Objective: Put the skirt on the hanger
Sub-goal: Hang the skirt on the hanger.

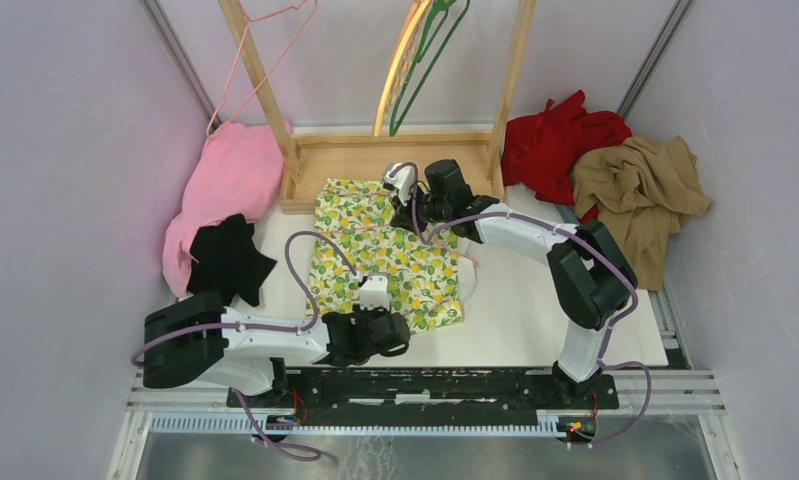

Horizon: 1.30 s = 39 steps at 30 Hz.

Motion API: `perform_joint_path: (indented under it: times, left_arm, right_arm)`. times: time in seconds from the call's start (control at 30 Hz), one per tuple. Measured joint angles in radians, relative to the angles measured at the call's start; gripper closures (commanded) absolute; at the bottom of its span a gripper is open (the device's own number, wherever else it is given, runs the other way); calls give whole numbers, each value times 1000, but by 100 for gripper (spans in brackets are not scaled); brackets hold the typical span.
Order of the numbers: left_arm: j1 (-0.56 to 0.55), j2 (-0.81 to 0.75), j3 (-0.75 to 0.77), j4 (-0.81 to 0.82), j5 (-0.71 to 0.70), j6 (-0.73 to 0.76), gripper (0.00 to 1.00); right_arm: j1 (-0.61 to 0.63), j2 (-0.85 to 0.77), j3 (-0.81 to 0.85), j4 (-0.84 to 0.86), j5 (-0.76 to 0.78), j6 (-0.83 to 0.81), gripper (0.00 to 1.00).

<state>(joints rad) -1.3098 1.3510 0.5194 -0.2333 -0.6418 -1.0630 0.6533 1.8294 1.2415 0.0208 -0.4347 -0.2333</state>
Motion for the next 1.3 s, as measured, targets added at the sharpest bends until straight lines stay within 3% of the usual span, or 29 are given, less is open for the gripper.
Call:
perform_joint_path:
  times: [0.47, 0.83, 1.07, 1.3]
  left_arm:
    - [-10, -45, 64, -263, 51, -56, 74]
    - [-34, -103, 254, -429, 44, -12, 64]
    - [-53, 4, 419, -291, 2, 178, 44]
    - [-56, 219, 472, -64, -32, 415, 41]
  right_arm:
    - [8, -88, -49, -27, 23, 39, 99]
    - [56, -144, -74, -69, 82, 81, 99]
    - [72, -129, -75, -75, 103, 131, 99]
    - [66, -121, -75, -83, 98, 179, 99]
